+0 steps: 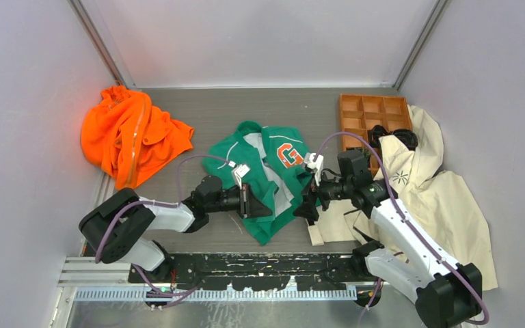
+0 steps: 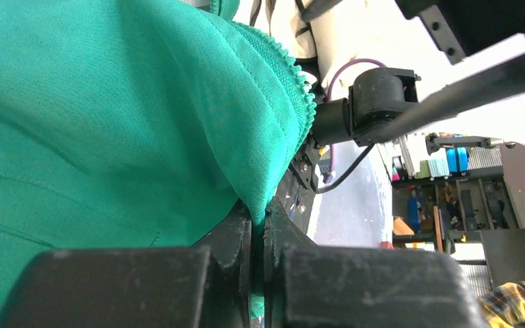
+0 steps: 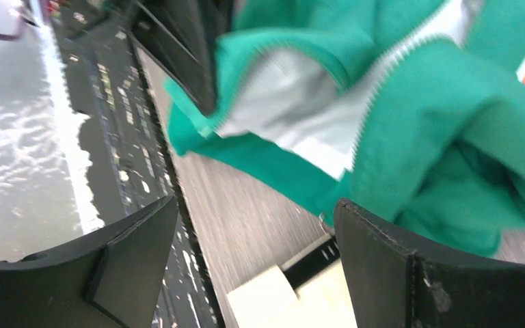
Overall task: Zip up the jacket
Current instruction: Pick up the jacket from the center of the board.
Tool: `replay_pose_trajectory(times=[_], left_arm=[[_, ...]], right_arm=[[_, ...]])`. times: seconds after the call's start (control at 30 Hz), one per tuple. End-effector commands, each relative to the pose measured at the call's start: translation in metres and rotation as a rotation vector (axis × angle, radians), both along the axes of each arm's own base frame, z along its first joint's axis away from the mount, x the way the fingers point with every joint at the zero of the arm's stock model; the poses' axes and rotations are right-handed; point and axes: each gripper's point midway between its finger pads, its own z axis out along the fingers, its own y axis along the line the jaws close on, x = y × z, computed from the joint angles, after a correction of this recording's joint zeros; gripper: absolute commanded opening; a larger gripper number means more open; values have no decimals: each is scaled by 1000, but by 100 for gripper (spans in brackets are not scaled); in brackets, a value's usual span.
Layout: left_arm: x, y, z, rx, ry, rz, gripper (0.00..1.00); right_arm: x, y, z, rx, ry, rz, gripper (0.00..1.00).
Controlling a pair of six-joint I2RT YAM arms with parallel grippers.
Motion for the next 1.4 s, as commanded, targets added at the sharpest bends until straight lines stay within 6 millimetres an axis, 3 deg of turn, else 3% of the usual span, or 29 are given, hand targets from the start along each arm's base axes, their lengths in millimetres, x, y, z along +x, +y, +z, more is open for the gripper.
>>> replay_pose_trajectory(times=[0.0,0.2,0.6,0.97,1.37], left_arm=[[10,-2,28,-94,-158,38,0],[11,-4,31,-121,-173,36,0],[12,-5,36,-147,-180,42,0],[12,-4,38,-149,-183,44,0],[13,-4,40,-145,-184,46,0]], right_arm=[[11,-35,-31,-188,-12,-67,88],[41,-55,-52,-269,-54,-178,88],[69,-42,-70,-222,-86,-183,76],[67,-37,-82,-203,-79,-144,49],[61,-37,-96,-223,-92,-104,46]])
